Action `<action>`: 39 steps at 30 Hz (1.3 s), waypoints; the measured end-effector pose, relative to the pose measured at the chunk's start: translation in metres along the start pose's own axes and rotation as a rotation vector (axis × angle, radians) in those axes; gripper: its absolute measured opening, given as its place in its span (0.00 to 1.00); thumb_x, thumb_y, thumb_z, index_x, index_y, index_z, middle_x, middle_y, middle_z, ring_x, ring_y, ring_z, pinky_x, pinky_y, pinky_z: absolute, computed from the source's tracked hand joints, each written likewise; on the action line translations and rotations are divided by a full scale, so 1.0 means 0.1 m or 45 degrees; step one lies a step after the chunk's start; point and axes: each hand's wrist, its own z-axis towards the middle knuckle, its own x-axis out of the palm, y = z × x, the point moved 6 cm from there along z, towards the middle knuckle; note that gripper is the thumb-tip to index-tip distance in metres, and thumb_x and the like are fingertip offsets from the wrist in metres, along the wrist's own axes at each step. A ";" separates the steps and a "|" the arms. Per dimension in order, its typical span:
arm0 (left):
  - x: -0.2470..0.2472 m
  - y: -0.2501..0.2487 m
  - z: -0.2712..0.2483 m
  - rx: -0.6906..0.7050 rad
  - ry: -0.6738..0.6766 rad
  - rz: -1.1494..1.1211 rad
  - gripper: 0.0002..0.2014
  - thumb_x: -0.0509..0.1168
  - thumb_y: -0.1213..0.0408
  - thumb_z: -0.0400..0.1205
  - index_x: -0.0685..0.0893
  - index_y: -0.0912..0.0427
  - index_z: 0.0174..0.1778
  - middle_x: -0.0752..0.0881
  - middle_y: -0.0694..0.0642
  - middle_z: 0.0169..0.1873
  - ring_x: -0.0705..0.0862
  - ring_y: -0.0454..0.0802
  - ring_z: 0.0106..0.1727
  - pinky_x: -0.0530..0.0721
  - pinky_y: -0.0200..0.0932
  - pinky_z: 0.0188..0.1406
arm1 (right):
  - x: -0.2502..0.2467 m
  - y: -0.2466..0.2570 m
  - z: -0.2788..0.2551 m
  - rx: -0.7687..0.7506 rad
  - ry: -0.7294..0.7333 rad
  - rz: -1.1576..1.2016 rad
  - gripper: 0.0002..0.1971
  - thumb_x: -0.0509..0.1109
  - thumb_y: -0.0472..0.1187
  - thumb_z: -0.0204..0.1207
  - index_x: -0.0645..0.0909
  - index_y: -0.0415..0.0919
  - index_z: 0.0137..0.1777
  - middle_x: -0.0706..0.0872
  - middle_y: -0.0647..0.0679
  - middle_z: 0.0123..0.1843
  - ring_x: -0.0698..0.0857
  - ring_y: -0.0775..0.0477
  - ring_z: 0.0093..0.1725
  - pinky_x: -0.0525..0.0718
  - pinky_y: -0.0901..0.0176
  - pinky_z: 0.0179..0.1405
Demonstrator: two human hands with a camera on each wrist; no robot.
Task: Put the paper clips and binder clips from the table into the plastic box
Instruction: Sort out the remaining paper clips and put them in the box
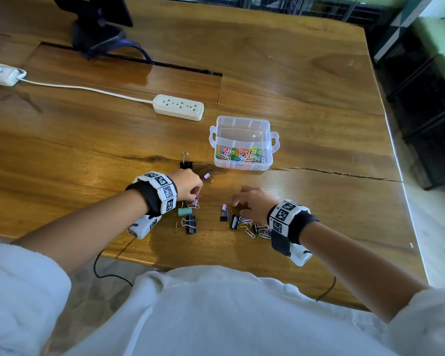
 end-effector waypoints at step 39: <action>0.06 -0.05 -0.09 -0.034 -0.065 -0.087 0.15 0.72 0.56 0.75 0.78 0.57 0.54 0.76 0.51 0.47 0.74 0.47 0.46 0.73 0.39 0.40 | 0.10 -0.12 -0.13 0.078 -0.028 0.045 0.16 0.77 0.49 0.67 0.82 0.44 0.52 0.75 0.54 0.46 0.73 0.57 0.42 0.75 0.62 0.45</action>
